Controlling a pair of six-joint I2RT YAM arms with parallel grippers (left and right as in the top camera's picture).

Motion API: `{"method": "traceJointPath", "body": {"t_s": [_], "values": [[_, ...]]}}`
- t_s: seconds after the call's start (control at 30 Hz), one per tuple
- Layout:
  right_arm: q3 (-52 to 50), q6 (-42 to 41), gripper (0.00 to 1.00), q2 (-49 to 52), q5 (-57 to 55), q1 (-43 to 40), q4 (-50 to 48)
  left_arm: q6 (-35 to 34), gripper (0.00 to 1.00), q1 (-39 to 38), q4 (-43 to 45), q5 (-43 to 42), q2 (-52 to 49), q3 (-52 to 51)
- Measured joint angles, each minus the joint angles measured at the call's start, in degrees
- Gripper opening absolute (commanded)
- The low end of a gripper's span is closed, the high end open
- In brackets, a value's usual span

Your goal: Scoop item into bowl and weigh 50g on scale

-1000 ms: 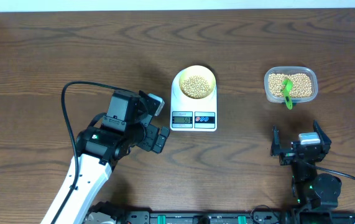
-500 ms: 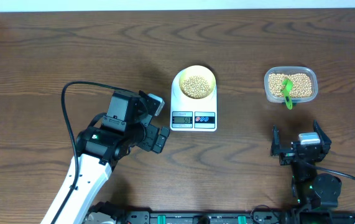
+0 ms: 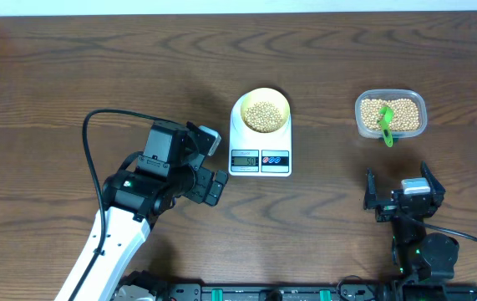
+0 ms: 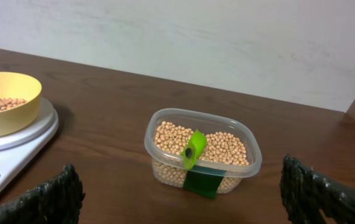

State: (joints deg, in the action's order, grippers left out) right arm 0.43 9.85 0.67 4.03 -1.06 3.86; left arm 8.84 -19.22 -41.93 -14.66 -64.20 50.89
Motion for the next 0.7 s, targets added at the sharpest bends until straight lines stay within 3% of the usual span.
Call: {"method": "traceJointPath", "body": {"t_s": [0.7], "values": [[0.0, 0.02, 0.99, 0.02, -0.02, 0.0, 0.0, 0.0, 0.98, 0.0, 1.29, -0.02, 3.87, 0.0]]}}
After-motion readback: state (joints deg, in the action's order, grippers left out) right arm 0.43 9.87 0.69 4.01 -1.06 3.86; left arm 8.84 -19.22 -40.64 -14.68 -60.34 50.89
